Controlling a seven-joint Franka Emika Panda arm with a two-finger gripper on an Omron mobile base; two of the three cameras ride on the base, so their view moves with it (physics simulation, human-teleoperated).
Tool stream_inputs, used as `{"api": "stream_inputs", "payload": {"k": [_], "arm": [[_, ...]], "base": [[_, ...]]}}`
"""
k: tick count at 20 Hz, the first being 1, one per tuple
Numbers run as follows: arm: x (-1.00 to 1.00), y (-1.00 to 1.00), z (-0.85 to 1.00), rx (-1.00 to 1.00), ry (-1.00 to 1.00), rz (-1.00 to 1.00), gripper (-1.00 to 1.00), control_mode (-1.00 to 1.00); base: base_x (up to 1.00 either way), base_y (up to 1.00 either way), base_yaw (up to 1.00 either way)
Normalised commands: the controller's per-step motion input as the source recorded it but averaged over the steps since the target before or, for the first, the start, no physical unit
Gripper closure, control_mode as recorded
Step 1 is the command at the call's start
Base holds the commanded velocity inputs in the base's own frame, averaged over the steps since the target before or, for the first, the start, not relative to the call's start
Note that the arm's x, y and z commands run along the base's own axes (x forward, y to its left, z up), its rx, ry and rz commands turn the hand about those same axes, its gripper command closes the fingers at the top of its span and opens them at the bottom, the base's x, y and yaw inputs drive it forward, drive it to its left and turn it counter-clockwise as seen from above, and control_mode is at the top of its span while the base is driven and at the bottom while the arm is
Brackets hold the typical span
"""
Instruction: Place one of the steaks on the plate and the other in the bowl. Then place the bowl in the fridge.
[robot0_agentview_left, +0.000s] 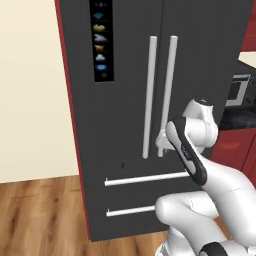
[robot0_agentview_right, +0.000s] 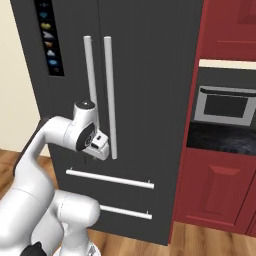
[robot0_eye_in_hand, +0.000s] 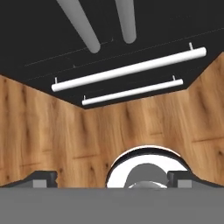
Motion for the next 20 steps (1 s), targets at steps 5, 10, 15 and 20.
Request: {"api": "stream_inputs", "payload": {"k": [5,10,15,20], "arm": [[0.0,-0.37,0.47,-0.22,-0.36,0.0,-1.0,-1.0],[0.01,-0.14,0.22,-0.39,-0.49,0.03,-1.0,-1.0],[-0.07,0.13,0.07,-0.08,-0.07,0.04,-1.0,-1.0],[0.07,0.0,0.31,0.03,-0.08,0.0,-1.0,-1.0]], "base": [[0.0,0.0,0.0],[0.0,0.0,0.0],[0.0,0.0,0.0],[0.0,0.0,0.0]]}}
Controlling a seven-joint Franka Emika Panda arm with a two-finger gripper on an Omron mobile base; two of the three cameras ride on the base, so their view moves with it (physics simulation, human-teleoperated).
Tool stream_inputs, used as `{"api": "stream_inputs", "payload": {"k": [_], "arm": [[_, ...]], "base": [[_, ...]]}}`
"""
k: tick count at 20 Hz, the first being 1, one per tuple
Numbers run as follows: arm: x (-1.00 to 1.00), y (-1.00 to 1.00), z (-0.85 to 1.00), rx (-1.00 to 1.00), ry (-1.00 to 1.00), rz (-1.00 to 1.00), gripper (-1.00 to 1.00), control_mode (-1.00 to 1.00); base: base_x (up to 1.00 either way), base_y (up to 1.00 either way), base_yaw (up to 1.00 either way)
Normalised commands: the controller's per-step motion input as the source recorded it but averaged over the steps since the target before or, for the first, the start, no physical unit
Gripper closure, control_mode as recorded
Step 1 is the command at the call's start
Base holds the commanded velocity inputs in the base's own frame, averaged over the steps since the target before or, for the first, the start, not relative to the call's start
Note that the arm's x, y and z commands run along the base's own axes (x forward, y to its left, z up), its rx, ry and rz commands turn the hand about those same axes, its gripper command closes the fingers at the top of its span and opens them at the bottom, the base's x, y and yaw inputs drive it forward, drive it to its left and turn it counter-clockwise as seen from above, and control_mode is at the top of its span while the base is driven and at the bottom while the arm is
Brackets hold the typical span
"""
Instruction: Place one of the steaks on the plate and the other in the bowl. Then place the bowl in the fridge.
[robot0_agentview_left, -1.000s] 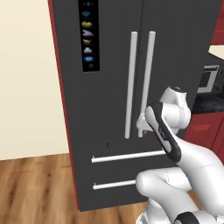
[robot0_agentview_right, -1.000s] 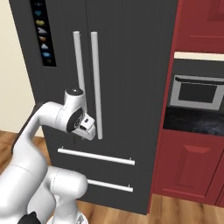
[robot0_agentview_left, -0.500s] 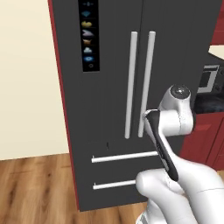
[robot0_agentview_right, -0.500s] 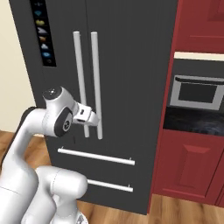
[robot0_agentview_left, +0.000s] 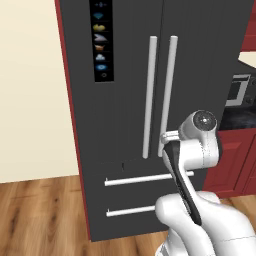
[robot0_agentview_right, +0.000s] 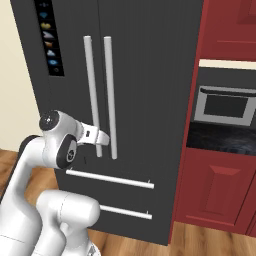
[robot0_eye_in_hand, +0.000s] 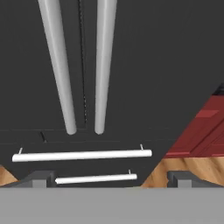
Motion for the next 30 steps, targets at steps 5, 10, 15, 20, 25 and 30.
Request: {"api": "stream_inputs", "payload": {"k": [5,10,15,20,25,30], "arm": [[0.26,-0.06,0.34,0.11,0.0,0.0,-1.0,-1.0],[0.07,-0.03,0.44,0.1,0.0,0.0,-1.0,-1.0],[0.13,0.0,0.32,0.06,0.04,0.0,-1.0,-1.0],[0.29,0.0,0.0,0.0,0.01,0.0,-1.0,-1.0],[0.42,-0.15,0.0,0.0,0.0,0.0,-1.0,-1.0],[0.44,-0.09,0.0,0.0,0.01,0.0,-1.0,-1.0]], "base": [[0.0,0.0,0.0],[0.0,0.0,0.0],[0.0,0.0,0.0],[0.0,0.0,0.0],[0.0,0.0,0.0],[0.0,0.0,0.0]]}}
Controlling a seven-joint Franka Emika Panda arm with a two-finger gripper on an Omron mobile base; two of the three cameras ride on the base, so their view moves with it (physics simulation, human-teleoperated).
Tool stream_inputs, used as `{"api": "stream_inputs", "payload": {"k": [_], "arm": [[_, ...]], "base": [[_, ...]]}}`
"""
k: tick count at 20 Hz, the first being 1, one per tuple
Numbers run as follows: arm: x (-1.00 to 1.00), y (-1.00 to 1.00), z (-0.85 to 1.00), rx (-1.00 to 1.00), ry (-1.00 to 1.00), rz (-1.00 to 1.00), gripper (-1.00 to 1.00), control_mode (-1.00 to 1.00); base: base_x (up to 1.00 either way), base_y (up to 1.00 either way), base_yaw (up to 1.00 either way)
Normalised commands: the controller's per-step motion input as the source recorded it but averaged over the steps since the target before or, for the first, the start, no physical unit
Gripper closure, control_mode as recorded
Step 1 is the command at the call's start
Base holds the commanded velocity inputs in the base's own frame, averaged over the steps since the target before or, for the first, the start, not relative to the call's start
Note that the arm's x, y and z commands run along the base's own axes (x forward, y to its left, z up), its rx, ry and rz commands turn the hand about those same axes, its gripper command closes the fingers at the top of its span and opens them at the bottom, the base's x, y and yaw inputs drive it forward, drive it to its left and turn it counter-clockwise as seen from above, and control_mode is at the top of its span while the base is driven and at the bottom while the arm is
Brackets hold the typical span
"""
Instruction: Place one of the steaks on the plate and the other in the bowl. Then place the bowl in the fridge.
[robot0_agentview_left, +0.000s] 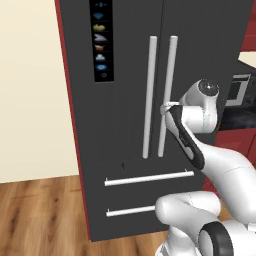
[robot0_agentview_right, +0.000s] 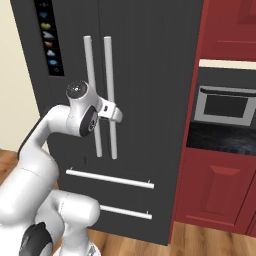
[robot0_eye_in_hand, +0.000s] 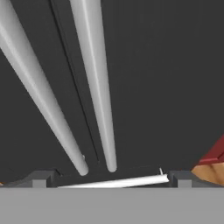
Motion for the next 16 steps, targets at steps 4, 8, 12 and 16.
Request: {"api": "stream_inputs", "payload": {"k": [4,8,12,16], "arm": [[0.4,0.04,0.0,0.0,0.0,0.0,-1.0,-1.0],[0.41,0.03,-0.06,0.0,0.02,-0.01,-1.0,-1.0],[0.39,0.0,-0.14,0.0,0.0,0.0,-1.0,-1.0],[0.35,0.0,-0.11,0.0,-0.03,0.0,-1.0,-1.0]], "base": [[0.0,0.0,0.0],[0.0,0.0,0.0],[0.0,0.0,0.0],[0.0,0.0,0.0]]}}
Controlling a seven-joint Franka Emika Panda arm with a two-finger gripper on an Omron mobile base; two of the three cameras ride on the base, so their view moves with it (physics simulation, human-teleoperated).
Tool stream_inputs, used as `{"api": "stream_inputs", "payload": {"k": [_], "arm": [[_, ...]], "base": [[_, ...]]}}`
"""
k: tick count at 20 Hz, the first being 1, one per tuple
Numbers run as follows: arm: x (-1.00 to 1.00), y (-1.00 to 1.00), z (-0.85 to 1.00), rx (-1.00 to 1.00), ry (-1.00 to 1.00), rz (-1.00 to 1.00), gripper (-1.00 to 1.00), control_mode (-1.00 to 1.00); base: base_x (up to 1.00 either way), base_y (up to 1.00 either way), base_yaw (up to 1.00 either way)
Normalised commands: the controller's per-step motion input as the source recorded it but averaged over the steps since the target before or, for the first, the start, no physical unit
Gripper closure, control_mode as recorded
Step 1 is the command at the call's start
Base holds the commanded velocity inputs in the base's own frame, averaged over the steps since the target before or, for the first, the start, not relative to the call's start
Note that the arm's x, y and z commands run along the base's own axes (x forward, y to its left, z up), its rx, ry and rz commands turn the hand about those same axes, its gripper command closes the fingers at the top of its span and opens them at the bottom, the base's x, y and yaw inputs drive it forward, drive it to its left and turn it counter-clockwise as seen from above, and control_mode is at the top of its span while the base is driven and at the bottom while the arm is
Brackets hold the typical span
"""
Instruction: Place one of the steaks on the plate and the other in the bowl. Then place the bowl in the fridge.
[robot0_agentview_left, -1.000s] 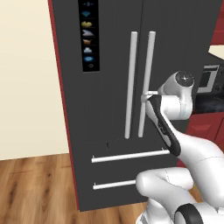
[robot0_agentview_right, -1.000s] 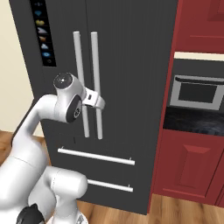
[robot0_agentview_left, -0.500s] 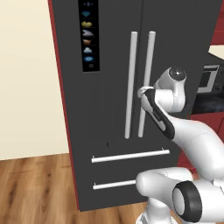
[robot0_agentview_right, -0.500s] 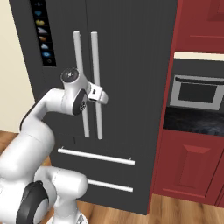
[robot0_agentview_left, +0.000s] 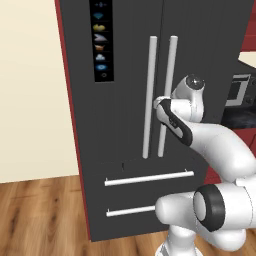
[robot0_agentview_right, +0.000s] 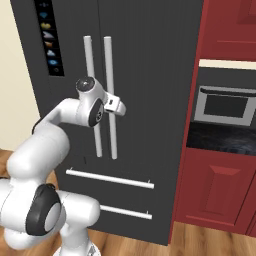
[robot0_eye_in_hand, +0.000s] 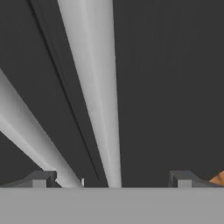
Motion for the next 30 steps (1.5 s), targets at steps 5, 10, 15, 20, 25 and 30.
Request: {"api": "stream_inputs", "payload": {"k": [5,10,15,20,25,30], "arm": [[0.36,0.0,-0.13,0.0,-0.05,0.0,-1.0,-1.0],[0.46,0.0,0.0,0.0,0.0,0.0,-1.0,-1.0],[0.47,0.0,0.0,0.0,0.0,0.0,-1.0,-1.0],[0.32,0.0,0.0,0.0,-0.01,0.0,-1.0,-1.0],[0.17,0.0,0.0,0.0,0.0,0.0,-1.0,-1.0],[0.17,0.06,0.0,0.0,0.0,0.0,1.0,-1.0]], "base": [[0.0,0.0,0.0],[0.0,0.0,0.0],[0.0,0.0,0.0],[0.0,0.0,0.0],[0.0,0.0,0.0],[0.0,0.0,0.0]]}}
